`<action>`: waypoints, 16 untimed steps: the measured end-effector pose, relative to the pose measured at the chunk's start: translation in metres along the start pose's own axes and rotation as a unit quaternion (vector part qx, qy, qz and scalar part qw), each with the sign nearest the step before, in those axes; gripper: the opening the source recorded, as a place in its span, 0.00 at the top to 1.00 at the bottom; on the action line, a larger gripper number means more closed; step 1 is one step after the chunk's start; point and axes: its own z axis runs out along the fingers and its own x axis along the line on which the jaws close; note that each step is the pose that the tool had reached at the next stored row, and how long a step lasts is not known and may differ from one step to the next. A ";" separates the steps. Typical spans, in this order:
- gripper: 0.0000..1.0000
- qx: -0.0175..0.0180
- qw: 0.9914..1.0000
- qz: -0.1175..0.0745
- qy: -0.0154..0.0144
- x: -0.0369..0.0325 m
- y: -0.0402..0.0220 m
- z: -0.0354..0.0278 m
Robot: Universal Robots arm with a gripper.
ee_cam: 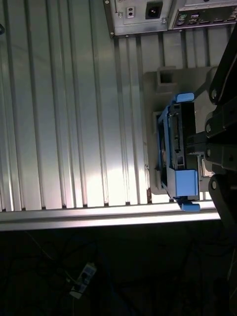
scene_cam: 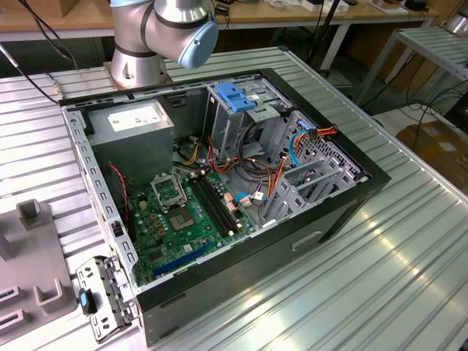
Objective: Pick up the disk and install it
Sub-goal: 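Reach for the disk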
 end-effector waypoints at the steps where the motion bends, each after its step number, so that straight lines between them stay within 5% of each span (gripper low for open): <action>1: 0.89 0.000 1.000 0.000 0.000 0.0015 -0.0001 0.0001; 13: 0.89 0.000 1.000 0.000 0.000 0.0255 -0.0021 0.0015; 16: 0.89 0.000 1.000 0.000 0.000 0.0271 -0.0022 0.0016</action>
